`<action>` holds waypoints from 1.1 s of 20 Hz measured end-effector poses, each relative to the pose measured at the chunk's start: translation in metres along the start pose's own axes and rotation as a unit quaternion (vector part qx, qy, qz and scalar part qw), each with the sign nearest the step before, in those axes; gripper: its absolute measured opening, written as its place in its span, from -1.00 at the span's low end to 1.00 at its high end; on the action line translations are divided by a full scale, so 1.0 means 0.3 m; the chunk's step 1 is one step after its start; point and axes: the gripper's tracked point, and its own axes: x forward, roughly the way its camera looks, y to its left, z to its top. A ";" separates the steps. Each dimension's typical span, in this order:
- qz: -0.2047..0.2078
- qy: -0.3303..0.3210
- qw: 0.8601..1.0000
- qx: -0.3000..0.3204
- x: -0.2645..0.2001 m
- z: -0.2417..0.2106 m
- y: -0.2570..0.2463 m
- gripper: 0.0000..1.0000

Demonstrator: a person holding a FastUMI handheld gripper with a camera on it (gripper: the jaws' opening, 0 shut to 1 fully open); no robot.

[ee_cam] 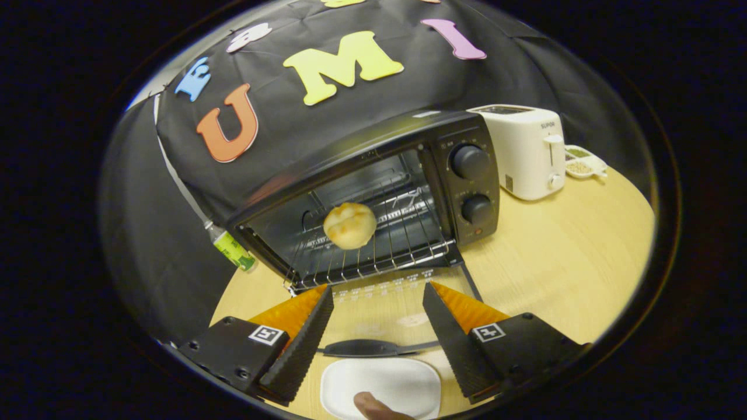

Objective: Open the toaster oven, put the food inside, and close the toaster oven door.

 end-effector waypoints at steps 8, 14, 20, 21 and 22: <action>-0.020 0.057 0.996 -0.071 -0.091 -0.202 0.072 1.00; -0.049 0.074 0.992 -0.095 -0.082 -0.302 0.100 1.00; -0.083 0.070 0.991 -0.083 -0.023 -0.320 0.066 1.00; -0.094 0.070 0.989 -0.086 -0.009 -0.313 0.050 1.00; -0.101 0.071 0.988 -0.090 0.005 -0.312 0.041 1.00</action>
